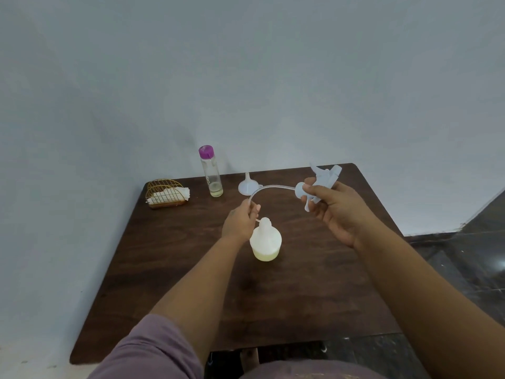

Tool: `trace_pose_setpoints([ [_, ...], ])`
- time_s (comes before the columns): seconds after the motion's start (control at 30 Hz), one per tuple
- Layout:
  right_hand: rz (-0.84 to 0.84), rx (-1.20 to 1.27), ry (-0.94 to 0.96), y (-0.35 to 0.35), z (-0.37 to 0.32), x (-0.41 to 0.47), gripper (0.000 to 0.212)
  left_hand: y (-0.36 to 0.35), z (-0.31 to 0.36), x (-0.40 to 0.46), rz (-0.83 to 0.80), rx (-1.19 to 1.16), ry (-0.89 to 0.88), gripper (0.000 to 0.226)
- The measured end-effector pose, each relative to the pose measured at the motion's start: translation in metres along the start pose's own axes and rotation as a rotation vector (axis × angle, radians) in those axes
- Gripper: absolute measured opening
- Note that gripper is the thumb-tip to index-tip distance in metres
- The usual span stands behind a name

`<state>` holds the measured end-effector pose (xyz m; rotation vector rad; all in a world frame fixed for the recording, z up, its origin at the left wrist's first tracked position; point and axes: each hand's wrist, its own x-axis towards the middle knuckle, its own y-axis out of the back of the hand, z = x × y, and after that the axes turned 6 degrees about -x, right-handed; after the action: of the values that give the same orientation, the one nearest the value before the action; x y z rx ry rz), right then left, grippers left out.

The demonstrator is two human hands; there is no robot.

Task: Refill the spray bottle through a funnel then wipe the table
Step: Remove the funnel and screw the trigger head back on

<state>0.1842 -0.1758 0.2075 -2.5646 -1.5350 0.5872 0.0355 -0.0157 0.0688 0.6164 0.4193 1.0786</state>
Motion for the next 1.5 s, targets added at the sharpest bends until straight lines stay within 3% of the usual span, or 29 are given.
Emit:
trace_pose_setpoints([
  [0.13,0.127,-0.344,0.096,0.01,0.007,0.007,0.02,-0.007,-0.004,0.004,-0.084,0.029,0.012,0.021],
  [0.27,0.27,-0.903,0.318,0.019,0.006,0.016,0.014,-0.015,-0.004,0.004,-0.132,0.107,-0.009,0.015],
  [0.37,0.265,-1.066,0.471,0.022,0.005,0.026,0.016,-0.018,-0.004,0.003,-0.14,0.12,0.002,0.015],
  [0.53,0.118,-1.192,0.567,0.017,0.018,0.049,0.033,-0.019,-0.01,-0.001,-0.094,0.04,0.012,0.024],
  [0.67,-0.018,-1.277,0.534,0.002,0.036,0.064,0.023,-0.021,-0.018,-0.003,-0.092,-0.013,-0.025,0.029],
  [0.77,-0.081,-1.333,0.558,-0.013,0.045,0.07,0.029,-0.02,-0.023,-0.008,-0.097,-0.101,-0.05,0.031],
  [0.87,-0.172,-1.348,0.495,-0.027,0.048,0.079,0.009,-0.022,-0.026,-0.01,-0.084,-0.189,-0.03,0.032],
  [1.07,-0.273,-1.435,0.318,-0.043,0.066,0.11,0.023,-0.033,-0.034,-0.011,-0.087,-0.429,0.079,0.025],
  [1.2,-0.356,-1.513,0.274,-0.052,0.083,0.119,0.019,-0.041,-0.04,-0.016,-0.06,-0.589,0.112,0.023],
  [1.33,-0.294,-1.561,0.255,-0.052,0.091,0.126,0.014,-0.042,-0.041,-0.019,-0.079,-0.718,0.127,0.026],
  [1.5,-0.145,-1.56,0.236,-0.05,0.106,0.125,0.018,-0.044,-0.042,-0.021,-0.051,-0.709,0.084,0.023],
])
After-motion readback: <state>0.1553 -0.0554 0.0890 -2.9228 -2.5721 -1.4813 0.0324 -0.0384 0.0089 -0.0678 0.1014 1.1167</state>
